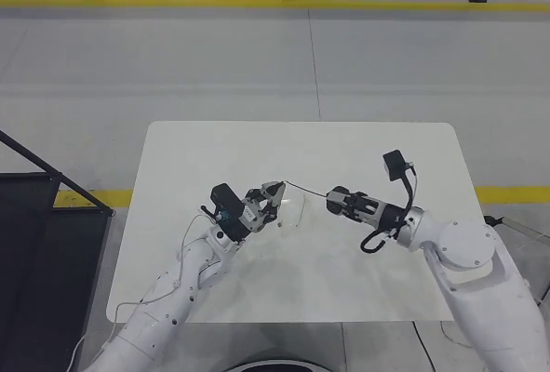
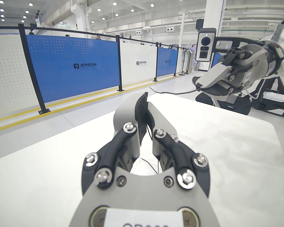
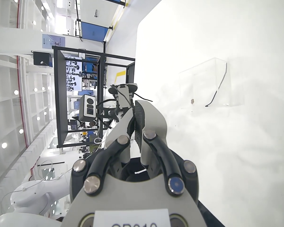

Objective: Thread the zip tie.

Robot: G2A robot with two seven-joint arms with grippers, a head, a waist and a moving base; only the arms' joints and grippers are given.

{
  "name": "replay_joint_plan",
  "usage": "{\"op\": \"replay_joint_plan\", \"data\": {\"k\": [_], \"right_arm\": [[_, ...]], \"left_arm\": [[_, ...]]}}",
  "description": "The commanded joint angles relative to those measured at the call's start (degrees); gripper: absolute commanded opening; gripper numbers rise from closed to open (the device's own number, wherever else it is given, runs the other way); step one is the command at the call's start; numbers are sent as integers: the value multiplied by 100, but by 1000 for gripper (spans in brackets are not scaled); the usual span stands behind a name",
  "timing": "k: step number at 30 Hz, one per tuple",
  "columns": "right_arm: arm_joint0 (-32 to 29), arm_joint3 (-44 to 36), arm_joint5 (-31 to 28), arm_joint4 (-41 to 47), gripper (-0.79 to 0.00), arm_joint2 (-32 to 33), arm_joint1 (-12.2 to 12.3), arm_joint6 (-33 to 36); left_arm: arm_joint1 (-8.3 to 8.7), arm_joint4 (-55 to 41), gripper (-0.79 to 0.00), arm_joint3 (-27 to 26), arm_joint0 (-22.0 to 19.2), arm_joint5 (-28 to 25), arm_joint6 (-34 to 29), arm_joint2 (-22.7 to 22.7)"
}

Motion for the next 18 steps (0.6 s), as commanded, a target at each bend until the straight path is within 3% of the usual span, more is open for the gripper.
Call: {"op": "replay_joint_plan", "data": {"k": [1, 13, 18], "right_arm": [[-103, -214, 189, -65, -785, 47, 13, -57], [-6, -984, 1771, -512, -785, 51, 62, 57], [236, -934, 2106, -535, -785, -172, 34, 56]], "left_arm": [[0, 0, -785, 0, 0, 0, 0, 0], [0, 0, -785, 0, 0, 0, 0, 0], [0, 0, -785, 0, 0, 0, 0, 0]]}}
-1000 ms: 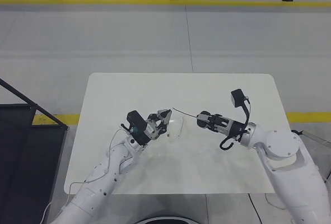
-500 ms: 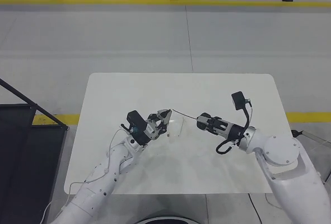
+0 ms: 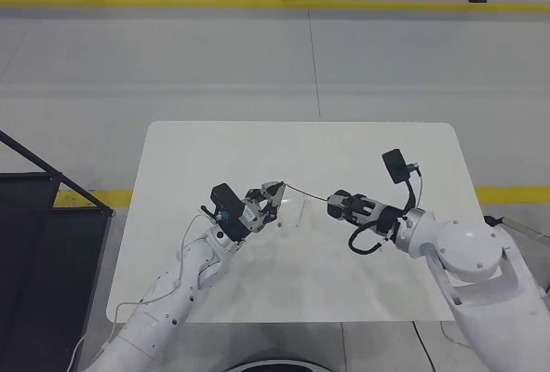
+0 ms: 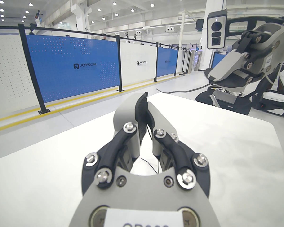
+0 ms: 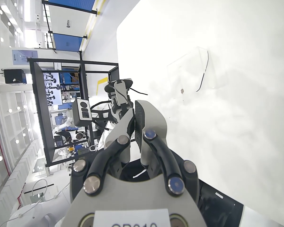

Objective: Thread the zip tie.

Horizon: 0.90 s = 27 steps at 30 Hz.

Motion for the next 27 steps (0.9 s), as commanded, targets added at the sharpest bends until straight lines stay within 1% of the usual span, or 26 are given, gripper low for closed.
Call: {"op": "replay_joint_plan", "data": {"k": [1, 8, 13, 27], "right_arm": [[94, 56, 87, 18, -785, -77, -14, -16], [221, 161, 118, 172, -785, -164, -42, -99], [162, 125, 65, 201, -785, -137, -39, -184], [77, 148, -24, 271, -785, -50, -12, -137]], "left_arm": [[0, 0, -785, 0, 0, 0, 0, 0], [0, 0, -785, 0, 0, 0, 0, 0], [0, 0, -785, 0, 0, 0, 0, 0], [0, 0, -785, 0, 0, 0, 0, 0]]}}
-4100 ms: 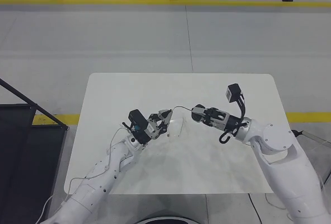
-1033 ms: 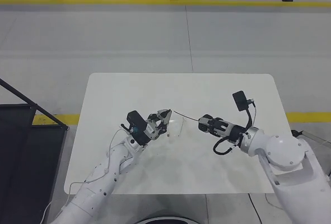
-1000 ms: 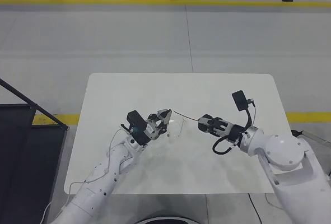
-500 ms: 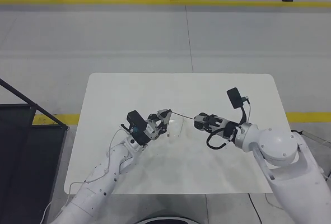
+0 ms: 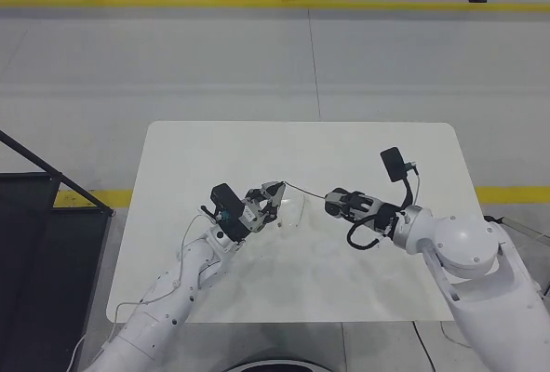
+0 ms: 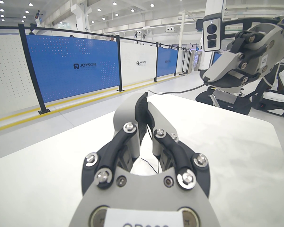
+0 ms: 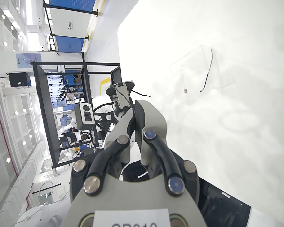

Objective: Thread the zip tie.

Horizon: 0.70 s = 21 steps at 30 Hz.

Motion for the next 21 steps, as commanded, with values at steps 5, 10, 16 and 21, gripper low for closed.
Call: {"op": "replay_joint_plan", "data": {"k": [5, 10, 16, 21], "right_arm": [[33, 40, 11, -5, -785, -34, 2, 16], [67, 70, 28, 2, -785, -54, 4, 28], [73, 65, 4, 10, -785, -78, 6, 28], [26, 11, -12, 20, -785, -64, 12, -8]], "left_arm": [[0, 0, -785, 0, 0, 0, 0, 0], [0, 0, -785, 0, 0, 0, 0, 0], [0, 0, -785, 0, 0, 0, 0, 0], [0, 0, -785, 0, 0, 0, 0, 0]]}}
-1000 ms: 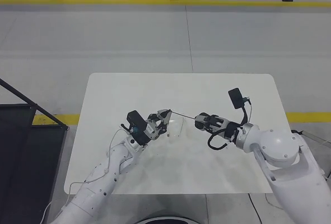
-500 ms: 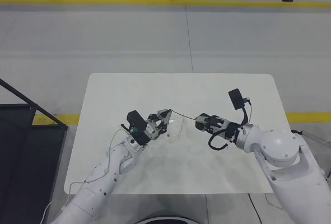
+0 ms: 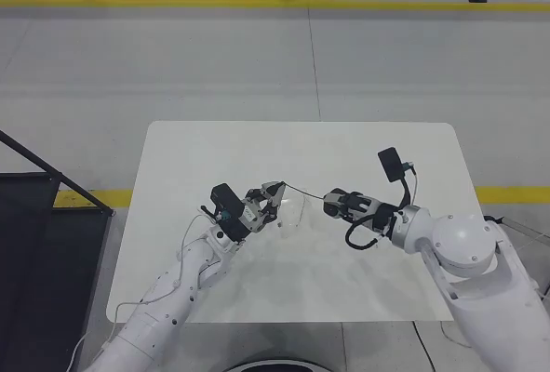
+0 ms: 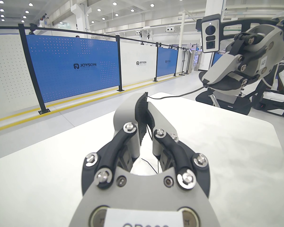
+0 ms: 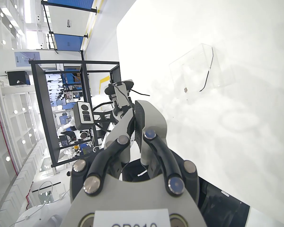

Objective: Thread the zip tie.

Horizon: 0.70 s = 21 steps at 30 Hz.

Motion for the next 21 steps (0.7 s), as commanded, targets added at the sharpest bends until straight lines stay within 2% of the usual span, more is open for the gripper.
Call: {"op": "replay_joint_plan", "data": {"k": [1, 21], "right_arm": [[-21, -19, -14, 8, -785, 12, 3, -14], [-38, -38, -4, 12, -785, 1, 18, -30]], "left_arm": [[0, 0, -785, 0, 0, 0, 0, 0], [0, 0, -785, 0, 0, 0, 0, 0]]}}
